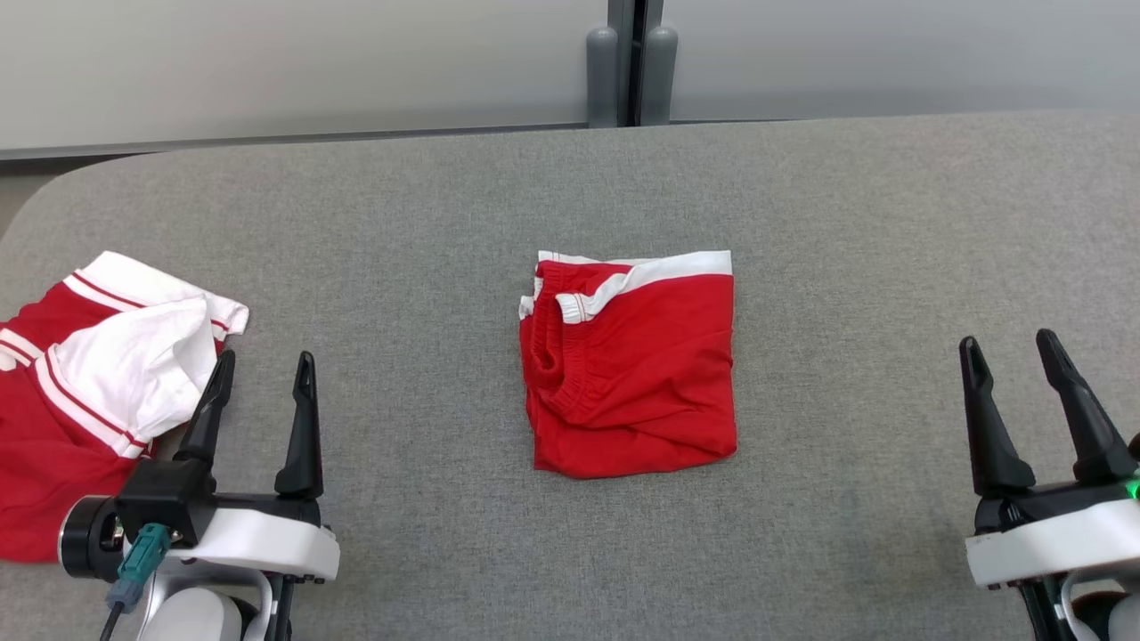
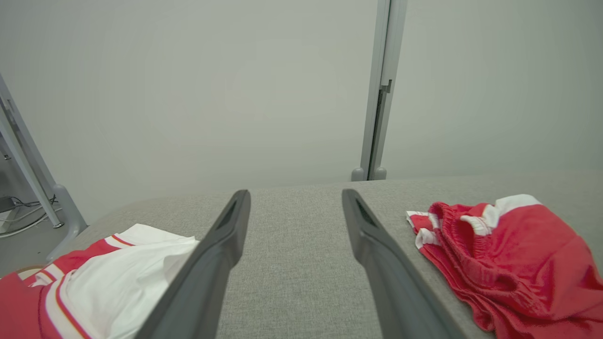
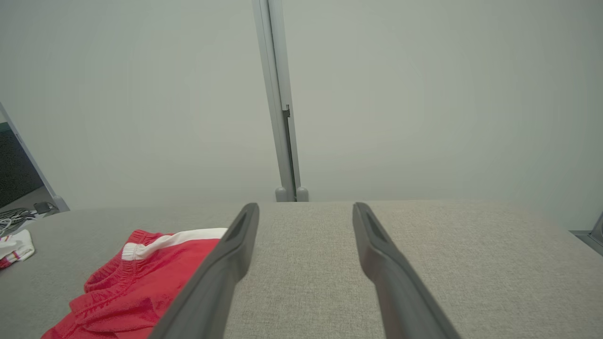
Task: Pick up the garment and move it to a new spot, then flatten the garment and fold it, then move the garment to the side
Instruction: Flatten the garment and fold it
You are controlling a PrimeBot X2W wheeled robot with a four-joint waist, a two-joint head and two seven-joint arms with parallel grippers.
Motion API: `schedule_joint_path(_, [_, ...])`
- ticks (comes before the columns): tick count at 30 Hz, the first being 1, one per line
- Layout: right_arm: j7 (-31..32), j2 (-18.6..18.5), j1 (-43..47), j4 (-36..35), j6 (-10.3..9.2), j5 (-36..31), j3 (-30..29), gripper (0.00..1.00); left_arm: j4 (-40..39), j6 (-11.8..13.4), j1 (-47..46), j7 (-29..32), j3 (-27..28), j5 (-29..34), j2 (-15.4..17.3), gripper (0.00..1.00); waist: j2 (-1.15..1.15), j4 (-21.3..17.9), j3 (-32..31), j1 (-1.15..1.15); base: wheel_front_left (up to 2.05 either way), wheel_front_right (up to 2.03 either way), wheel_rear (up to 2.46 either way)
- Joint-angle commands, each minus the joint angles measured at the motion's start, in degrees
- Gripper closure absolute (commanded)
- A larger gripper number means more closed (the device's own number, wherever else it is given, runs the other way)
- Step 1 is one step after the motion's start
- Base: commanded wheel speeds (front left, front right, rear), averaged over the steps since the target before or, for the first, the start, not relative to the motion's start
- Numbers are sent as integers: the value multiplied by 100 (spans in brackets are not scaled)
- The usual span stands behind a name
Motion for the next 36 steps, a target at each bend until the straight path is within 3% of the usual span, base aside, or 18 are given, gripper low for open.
schedule_joint_path(1, [15, 7, 81, -37, 14, -26, -15, 0, 5, -10, 64, 5, 9, -21, 46, 0, 0, -6, -81, 0, 0, 0, 0])
schedule_joint_path(15, [332, 176, 844, -287, 14, -19, -34, 0, 43, -19, 603, 97, -41, -140, 155, 0, 0, 1, -633, 0, 0, 0, 0])
schedule_joint_path(36, [442, 187, 912, -445, 14, -135, -86, 0, -72, 98, 643, 171, -116, -200, 209, 0, 0, 36, -587, 0, 0, 0, 0])
